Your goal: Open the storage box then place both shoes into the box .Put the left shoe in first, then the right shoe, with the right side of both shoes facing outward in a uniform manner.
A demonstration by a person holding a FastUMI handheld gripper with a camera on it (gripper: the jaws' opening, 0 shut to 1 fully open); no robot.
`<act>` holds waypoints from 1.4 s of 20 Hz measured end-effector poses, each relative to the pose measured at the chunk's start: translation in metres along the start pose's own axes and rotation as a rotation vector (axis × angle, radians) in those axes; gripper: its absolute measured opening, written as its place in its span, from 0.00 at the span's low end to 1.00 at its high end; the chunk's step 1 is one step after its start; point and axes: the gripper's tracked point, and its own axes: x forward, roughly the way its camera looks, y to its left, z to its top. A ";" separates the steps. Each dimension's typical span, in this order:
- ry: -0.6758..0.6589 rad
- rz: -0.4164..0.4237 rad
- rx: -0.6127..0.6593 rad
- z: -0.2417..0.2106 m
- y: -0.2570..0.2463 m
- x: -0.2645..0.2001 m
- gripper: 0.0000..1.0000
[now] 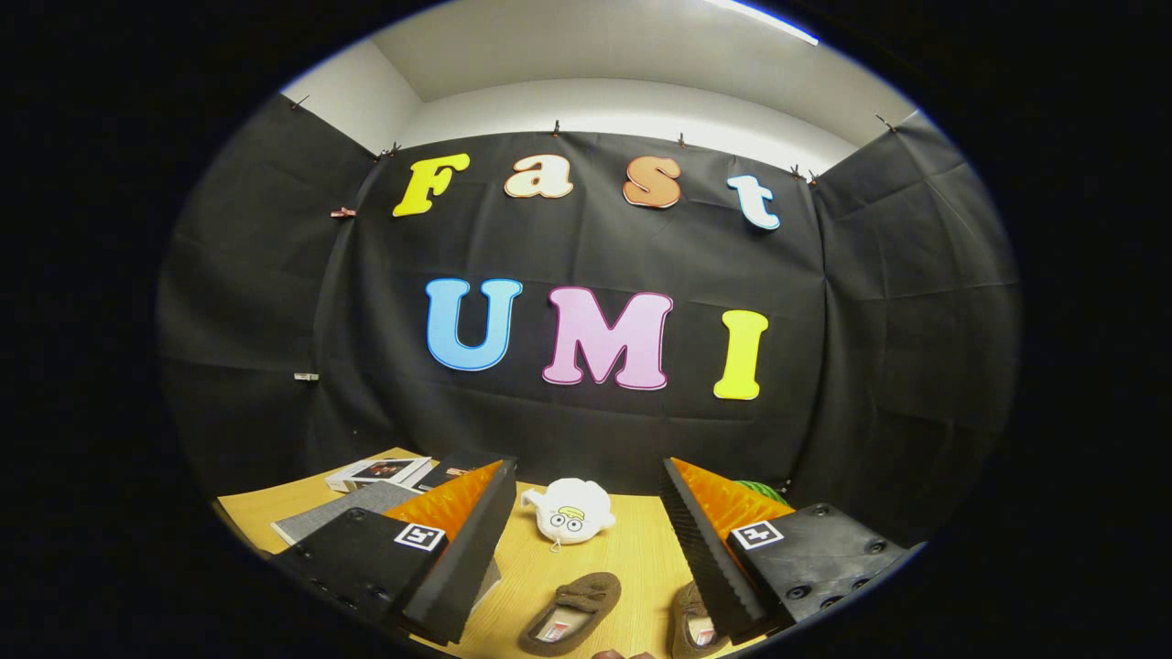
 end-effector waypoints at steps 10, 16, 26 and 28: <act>0.069 -0.011 0.009 -0.016 -0.007 -0.015 0.97; 0.196 0.042 0.119 -0.047 0.003 -0.016 0.97; 0.622 0.267 0.496 -0.141 0.064 -0.020 0.98; 0.712 0.286 0.587 -0.160 0.072 -0.024 0.98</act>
